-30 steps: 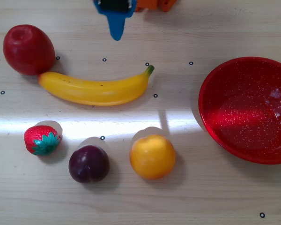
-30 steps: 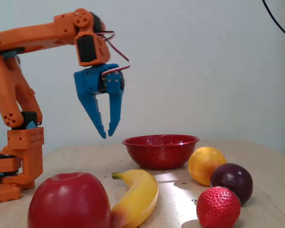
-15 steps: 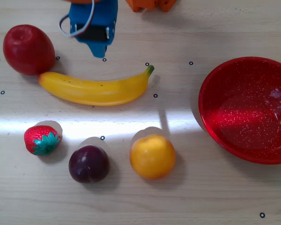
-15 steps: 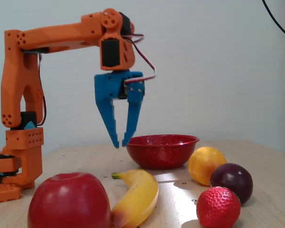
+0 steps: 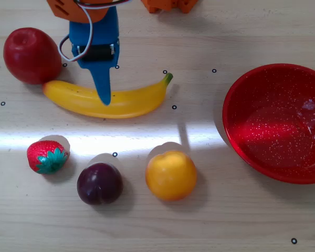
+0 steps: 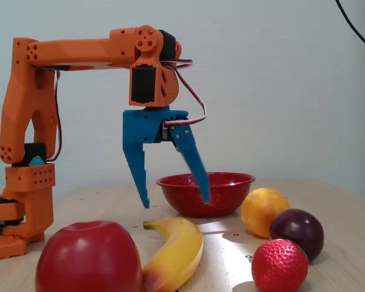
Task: Put the banana in the red bowl.
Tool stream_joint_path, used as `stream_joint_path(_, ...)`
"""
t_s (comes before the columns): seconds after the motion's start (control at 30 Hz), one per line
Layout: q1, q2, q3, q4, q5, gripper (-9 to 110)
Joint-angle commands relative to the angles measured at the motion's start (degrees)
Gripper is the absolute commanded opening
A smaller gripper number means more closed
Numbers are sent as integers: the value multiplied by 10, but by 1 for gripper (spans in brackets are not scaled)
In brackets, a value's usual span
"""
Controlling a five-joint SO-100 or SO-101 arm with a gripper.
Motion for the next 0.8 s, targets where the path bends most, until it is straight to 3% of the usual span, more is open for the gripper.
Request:
stream_joint_path(0.0, -13, 23, -7, -15, 27, 41)
stream_joint_path(0.1, -18, 13, -2, -29, 28, 52)
stream_joint_path(0.43, -11, -25, 2, -63, -2, 64)
stream_joint_path(0.77, 6, -62, 4, -85, -34, 64)
